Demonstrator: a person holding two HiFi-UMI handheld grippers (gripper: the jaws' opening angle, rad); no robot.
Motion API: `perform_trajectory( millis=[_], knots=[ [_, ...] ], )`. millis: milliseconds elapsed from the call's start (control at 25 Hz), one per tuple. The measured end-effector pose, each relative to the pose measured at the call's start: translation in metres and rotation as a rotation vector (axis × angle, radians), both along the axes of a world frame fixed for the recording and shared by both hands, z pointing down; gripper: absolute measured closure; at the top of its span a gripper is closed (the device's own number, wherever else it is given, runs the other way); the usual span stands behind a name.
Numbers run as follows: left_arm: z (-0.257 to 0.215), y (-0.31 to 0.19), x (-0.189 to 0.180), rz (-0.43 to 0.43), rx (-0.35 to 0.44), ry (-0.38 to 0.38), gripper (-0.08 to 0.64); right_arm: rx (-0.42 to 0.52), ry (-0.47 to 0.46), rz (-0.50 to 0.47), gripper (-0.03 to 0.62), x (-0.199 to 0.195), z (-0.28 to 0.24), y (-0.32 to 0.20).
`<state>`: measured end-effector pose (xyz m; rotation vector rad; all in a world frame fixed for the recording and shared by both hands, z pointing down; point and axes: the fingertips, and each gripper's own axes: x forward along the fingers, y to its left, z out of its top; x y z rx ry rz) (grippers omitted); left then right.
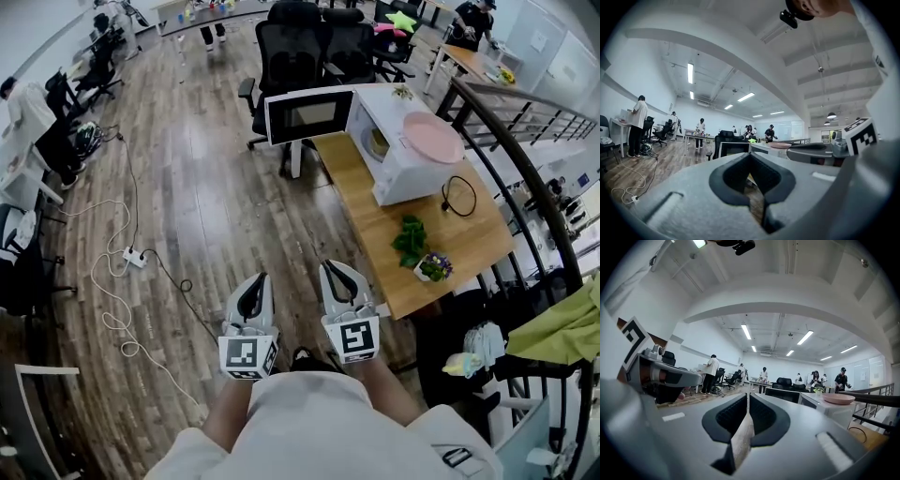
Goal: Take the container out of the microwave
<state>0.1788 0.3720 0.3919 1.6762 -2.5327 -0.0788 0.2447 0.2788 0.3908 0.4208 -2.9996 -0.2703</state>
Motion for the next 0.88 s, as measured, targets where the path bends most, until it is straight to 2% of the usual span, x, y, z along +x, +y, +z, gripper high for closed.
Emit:
perform_trajectory(
  millis=[480, 880],
  knots=[
    [0.014, -0.025, -0.002, -0.051, -0.071, -0.01, 0.557, -0.053, -0.014, -0.053, 0.543, -0.012, 0.016, -0.033],
    [0.029, -0.053, -0.044, -0.047, -0.072, 0.007, 0.557, -0.069, 0.017, -0.036, 0.538, -0.05, 0.035, -0.064]
  ],
)
